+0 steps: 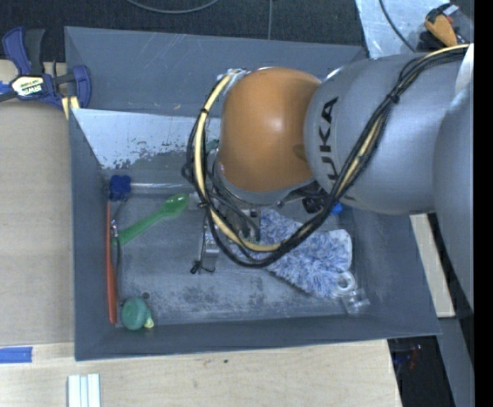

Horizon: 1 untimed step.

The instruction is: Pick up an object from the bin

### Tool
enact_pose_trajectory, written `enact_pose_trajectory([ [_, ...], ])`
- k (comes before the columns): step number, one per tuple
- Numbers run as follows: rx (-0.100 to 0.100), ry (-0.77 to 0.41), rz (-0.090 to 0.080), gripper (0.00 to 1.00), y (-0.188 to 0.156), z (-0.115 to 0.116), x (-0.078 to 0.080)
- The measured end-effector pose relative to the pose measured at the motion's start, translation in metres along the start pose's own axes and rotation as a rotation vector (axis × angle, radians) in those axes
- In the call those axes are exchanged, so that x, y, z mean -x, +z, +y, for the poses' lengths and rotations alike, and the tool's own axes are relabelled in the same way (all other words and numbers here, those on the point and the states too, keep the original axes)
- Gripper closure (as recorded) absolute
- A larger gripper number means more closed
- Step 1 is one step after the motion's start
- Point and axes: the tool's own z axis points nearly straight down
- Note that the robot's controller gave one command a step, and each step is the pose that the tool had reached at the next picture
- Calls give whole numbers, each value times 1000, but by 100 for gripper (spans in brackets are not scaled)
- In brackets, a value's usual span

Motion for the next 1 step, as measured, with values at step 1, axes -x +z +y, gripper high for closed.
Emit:
enact_pose_trajectory([
  [1,-1,-27,-23,0,1,0,34],
])
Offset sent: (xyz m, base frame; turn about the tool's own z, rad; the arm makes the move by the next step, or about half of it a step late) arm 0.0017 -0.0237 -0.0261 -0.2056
